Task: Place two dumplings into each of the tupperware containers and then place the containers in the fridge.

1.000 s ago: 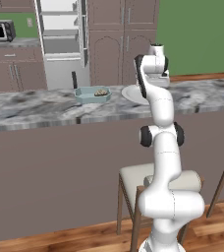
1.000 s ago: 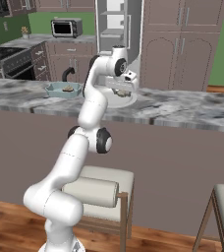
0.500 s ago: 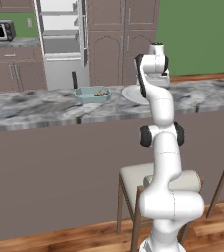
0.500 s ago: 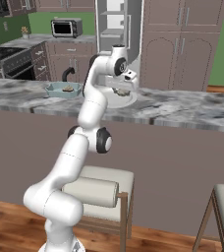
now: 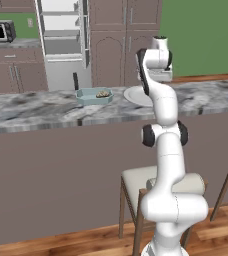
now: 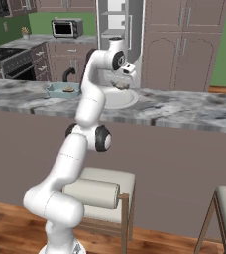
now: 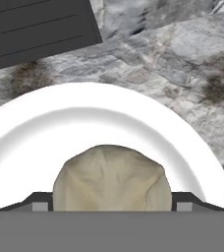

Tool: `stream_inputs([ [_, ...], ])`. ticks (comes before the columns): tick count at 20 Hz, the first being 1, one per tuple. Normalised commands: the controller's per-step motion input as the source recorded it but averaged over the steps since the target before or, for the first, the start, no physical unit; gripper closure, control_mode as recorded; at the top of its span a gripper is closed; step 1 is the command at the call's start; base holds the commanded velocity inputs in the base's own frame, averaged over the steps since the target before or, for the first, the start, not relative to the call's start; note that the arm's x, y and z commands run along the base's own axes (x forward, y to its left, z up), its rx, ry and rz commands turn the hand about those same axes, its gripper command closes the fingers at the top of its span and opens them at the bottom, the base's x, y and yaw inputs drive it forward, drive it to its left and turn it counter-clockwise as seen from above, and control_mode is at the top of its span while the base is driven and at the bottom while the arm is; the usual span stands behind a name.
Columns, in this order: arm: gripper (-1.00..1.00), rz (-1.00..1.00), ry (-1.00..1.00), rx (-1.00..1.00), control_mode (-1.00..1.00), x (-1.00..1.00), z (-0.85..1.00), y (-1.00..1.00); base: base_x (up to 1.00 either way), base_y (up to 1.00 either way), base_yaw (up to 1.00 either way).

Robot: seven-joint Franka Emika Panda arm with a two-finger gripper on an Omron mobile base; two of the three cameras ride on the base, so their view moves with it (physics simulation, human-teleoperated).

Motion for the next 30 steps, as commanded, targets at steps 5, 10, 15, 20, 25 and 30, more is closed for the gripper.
stream_inputs([
  [5, 1.00, 0.00, 0.01, 0.00, -1.00, 0.10, 0.61, 0.17, 0.00, 0.00, 0.00],
  [10, 1.00, 0.00, 0.14, 0.00, -1.00, 0.27, 0.48, 0.31, 0.00, 0.00, 0.00],
  [15, 1.00, 0.02, 0.15, 0.00, -1.00, 0.27, 0.40, 0.50, 0.00, 0.00, 0.00],
  [20, 1.00, 0.09, 0.12, 0.00, -1.00, 0.02, 0.22, 0.50, 0.00, 0.00, 0.00],
  [25, 1.00, 0.13, 0.15, 0.01, -1.00, 0.00, 0.15, 0.64, 0.00, 0.00, 0.00],
  [30, 1.00, 0.15, 0.25, 0.04, -1.00, -0.04, 0.14, 0.70, 0.00, 0.00, 0.00],
])
